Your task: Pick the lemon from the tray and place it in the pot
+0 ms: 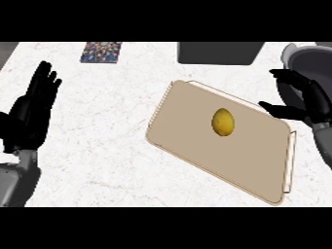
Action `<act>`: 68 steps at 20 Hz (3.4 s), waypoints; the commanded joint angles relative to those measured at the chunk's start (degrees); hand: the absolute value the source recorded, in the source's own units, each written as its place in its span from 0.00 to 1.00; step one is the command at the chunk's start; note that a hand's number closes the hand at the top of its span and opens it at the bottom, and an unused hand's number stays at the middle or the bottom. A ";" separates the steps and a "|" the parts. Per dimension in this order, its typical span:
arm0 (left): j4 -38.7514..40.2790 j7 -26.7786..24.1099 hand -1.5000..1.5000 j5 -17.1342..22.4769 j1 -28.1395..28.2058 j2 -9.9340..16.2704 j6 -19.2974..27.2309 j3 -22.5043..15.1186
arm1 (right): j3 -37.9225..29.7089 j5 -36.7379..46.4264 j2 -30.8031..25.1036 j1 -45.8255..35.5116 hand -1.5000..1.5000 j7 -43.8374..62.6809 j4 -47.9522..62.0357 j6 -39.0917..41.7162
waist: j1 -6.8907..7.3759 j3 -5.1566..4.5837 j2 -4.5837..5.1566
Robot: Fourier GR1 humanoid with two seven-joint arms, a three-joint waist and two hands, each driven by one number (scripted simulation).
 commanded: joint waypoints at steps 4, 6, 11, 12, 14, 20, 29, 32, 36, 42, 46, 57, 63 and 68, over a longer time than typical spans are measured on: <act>-0.28 0.22 0.50 -0.35 2.33 -0.58 -1.44 3.48 | -2.52 2.60 -0.70 -4.87 0.00 -8.56 6.60 7.17 | -1.29 -0.09 -0.49; 0.91 1.21 0.50 -0.83 0.06 -0.54 -1.18 3.04 | 0.55 3.73 -1.62 -8.61 0.00 -0.02 4.31 11.10 | -1.39 -0.12 -0.50; -0.81 0.16 0.50 -1.17 2.53 -1.35 -1.17 1.87 | 7.74 6.24 -4.10 -14.39 0.00 14.21 2.48 24.19 | -1.00 -0.26 -0.65; -0.50 1.22 0.50 -0.89 1.85 -0.76 -1.22 2.49 | 8.62 6.34 -4.23 -16.70 0.00 17.20 2.38 27.11 | -0.89 -0.26 -0.67; 0.32 2.44 0.50 -0.85 -0.62 -0.90 -1.48 2.16 | 12.10 8.61 -1.51 -18.53 0.00 21.12 2.64 29.30 | -0.93 -0.24 -0.50; 1.82 0.23 0.50 -0.14 0.51 -0.27 -2.98 4.66 | 16.99 10.98 3.68 -22.14 0.00 31.31 1.58 37.52 | -1.26 -0.22 -0.55; -4.05 3.17 0.50 -1.90 4.04 -1.47 -3.71 5.93 | 12.51 13.89 7.59 -17.53 0.00 36.58 -2.77 40.10 | -1.69 -0.12 -0.70; -0.42 3.17 0.50 -2.52 0.56 -2.22 -3.93 7.15 | 11.09 15.19 9.94 -17.36 0.00 39.13 -2.50 40.37 | -1.74 -0.12 -0.61; -5.47 4.28 0.50 -4.41 4.33 -3.66 -2.96 5.08 | 12.66 18.68 9.81 -14.79 0.00 41.48 -3.41 40.93 | -1.70 -0.11 -0.69; 0.09 0.80 0.50 -2.44 2.80 -2.75 -8.34 9.02 | 12.34 25.40 12.61 -13.57 0.00 38.81 -0.07 37.64 | -1.49 -0.11 -0.51; -5.67 4.85 0.50 -6.24 4.51 -5.52 -5.00 6.32 | 9.08 26.57 12.97 -13.46 0.00 37.23 0.21 39.25 | -1.54 -0.10 -0.62; -0.13 1.44 0.50 -9.25 1.08 -8.63 -5.71 6.74 | 6.76 33.85 14.61 -13.25 0.00 34.75 4.98 37.53 | -1.79 -0.11 -0.58; -6.44 6.08 0.50 -7.53 3.58 -6.65 -7.00 8.48 | 12.15 40.59 15.98 -12.32 1.00 20.49 12.06 33.11 | -0.78 -0.06 -0.39; -5.11 5.68 0.50 -8.09 2.89 -7.02 -7.82 9.80 | 8.52 40.89 16.57 -13.92 1.00 22.71 9.16 36.45 | -1.50 -0.10 -0.60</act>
